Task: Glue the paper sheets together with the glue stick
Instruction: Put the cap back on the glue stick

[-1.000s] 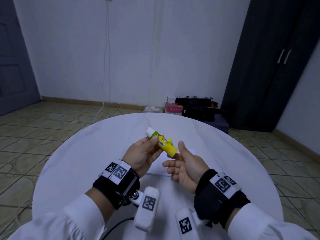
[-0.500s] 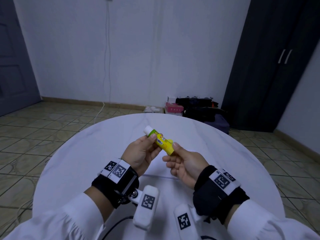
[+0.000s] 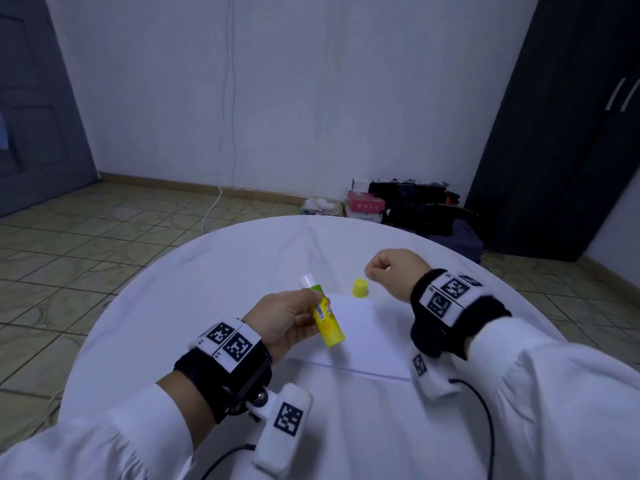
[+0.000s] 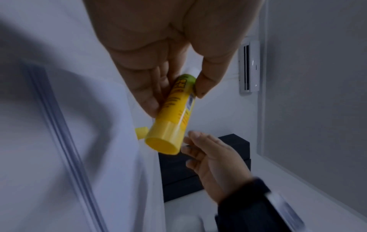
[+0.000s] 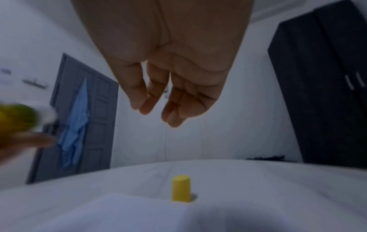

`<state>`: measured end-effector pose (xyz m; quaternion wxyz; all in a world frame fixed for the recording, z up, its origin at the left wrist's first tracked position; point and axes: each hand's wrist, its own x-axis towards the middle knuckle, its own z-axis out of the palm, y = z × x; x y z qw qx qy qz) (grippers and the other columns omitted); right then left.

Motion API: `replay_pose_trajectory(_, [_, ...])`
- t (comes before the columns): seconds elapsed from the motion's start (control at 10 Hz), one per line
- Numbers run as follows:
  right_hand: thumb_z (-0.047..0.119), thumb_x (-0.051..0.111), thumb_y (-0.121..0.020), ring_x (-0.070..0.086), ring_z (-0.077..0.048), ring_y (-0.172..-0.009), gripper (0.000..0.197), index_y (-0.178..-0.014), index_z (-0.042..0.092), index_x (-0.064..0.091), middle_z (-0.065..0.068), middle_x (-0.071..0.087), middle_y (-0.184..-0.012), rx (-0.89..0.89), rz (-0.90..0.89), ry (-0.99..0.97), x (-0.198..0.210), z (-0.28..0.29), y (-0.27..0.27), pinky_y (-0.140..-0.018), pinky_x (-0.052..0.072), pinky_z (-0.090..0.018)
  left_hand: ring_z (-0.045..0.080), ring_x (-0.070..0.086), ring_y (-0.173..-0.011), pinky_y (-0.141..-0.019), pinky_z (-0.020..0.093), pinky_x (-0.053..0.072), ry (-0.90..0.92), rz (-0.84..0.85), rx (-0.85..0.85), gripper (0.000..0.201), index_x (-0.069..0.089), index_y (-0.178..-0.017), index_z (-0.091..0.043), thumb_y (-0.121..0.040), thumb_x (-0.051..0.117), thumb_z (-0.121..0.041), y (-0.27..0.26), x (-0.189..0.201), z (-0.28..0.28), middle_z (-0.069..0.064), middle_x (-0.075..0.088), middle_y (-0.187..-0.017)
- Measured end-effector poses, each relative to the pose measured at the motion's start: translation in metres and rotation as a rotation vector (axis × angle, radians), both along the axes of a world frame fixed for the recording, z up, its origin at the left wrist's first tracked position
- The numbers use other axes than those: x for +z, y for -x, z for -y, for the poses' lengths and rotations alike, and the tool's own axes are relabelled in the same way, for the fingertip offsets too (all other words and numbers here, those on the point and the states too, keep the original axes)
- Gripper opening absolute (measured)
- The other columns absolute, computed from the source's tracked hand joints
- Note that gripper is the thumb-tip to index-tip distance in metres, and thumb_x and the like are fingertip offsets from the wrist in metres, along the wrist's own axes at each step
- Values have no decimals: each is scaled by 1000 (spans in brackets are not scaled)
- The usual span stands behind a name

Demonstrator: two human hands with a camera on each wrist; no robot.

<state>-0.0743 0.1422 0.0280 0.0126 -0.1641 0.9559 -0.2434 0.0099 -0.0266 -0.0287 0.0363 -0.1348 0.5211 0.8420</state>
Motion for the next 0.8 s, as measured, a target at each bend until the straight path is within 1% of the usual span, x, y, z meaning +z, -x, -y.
replay_pose_trajectory(0.1, [15, 46, -98, 47, -22, -125, 33, -129, 12, 56, -7, 49, -140, 18, 57, -252, -9, 17, 46, -99, 36, -25, 23, 63, -65, -61, 30, 58, 49, 67, -51, 10, 63, -87, 3, -89, 54, 2, 6, -7, -1, 15, 67, -82])
replay_pose_trajectory(0.2, [12, 41, -100, 37, -20, -135, 43, -141, 22, 42, -3, 35, -151, 69, 142, -395, -24, 36, 75, -104, 29, -21, 21, 64, -63, -59, 28, 58, 108, 89, -112, 12, 65, -81, 1, -86, 55, 6, 10, -16, -2, 14, 68, -81])
replay_pose_trajectory(0.3, [12, 46, -98, 43, -23, -131, 41, -139, 14, 47, -6, 43, -145, 108, 199, -542, -48, 43, 92, -92, 34, -14, 20, 63, -68, -57, 23, 56, 145, 86, -169, 17, 67, -81, -2, -85, 56, 10, 11, -25, -2, 11, 69, -82])
replay_pose_trajectory(0.4, [27, 51, -90, 57, -27, -115, 34, -121, 16, 60, -7, 58, -131, 121, 152, -665, -81, 43, 118, -99, 46, -36, 16, 64, -64, -55, 21, 54, 151, 78, -219, 21, 68, -81, -2, -85, 55, 14, 11, -30, -2, 9, 69, -78])
replay_pose_trajectory(0.5, [19, 58, -90, 53, -30, -120, 36, -124, 8, 58, -13, 56, -130, -72, 192, -476, -56, 46, 93, -98, 43, -37, 13, 67, -64, -59, 20, 55, 156, 65, -255, 23, 68, -84, -3, -83, 56, 17, 9, -34, -5, 7, 71, -79])
replay_pose_trajectory(0.6, [16, 63, -87, 53, -28, -120, 42, -127, 8, 56, -13, 56, -130, -115, 173, -239, -27, 35, 72, -97, 42, -34, 12, 66, -70, -65, 19, 55, 183, 33, -284, 28, 70, -87, -5, -79, 59, 20, 4, -33, -10, 6, 71, -83])
replay_pose_trajectory(0.7, [13, 72, -82, 65, -18, -89, 37, -118, 9, 63, -7, 67, -102, -43, 246, -7, -4, 17, 41, -85, 50, -28, 12, 65, -75, -73, 18, 54, 257, -5, -322, 32, 72, -87, -7, -60, 72, 10, -5, -31, -18, 4, 70, -86])
replay_pose_trajectory(0.8, [3, 75, -77, 63, -12, -70, 37, -112, 10, 67, -1, 67, -85, 87, 335, 205, 8, -7, -5, -85, 53, -28, 15, 61, -79, -76, 20, 50, 357, -11, -338, 36, 72, -92, -7, -58, 74, 5, -13, -29, -28, 6, 68, -84])
